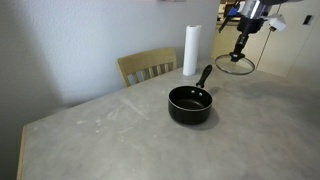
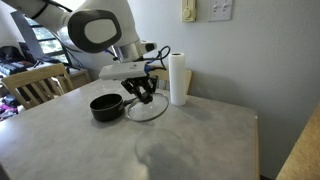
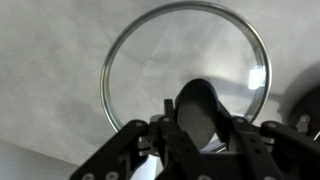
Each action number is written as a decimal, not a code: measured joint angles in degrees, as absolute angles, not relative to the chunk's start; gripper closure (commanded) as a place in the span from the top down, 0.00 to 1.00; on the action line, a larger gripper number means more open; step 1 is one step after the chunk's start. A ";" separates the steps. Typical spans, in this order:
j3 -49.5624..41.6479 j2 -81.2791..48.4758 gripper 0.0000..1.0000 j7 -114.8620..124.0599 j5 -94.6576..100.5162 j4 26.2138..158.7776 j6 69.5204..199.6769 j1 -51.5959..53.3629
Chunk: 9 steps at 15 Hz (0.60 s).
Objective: Cover the pot
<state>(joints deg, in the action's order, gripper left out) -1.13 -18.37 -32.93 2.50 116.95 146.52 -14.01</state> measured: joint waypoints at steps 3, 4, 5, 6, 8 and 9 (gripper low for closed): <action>-1.16 -18.13 0.15 -29.57 5.85 116.67 145.81 -11.58; -1.15 -18.13 0.15 -28.49 6.70 116.52 145.70 -10.66; -1.12 -18.13 0.15 -27.60 7.25 116.37 145.60 -9.75; -1.10 -18.13 0.15 -26.81 7.59 116.17 145.49 -8.83; -1.00 -18.13 0.15 -25.56 7.87 115.62 145.04 -7.23; -0.90 -18.13 0.15 -25.37 7.89 115.30 144.64 -6.59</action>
<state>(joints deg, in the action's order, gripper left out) -0.90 -18.13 -25.37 7.89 115.30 144.64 -6.59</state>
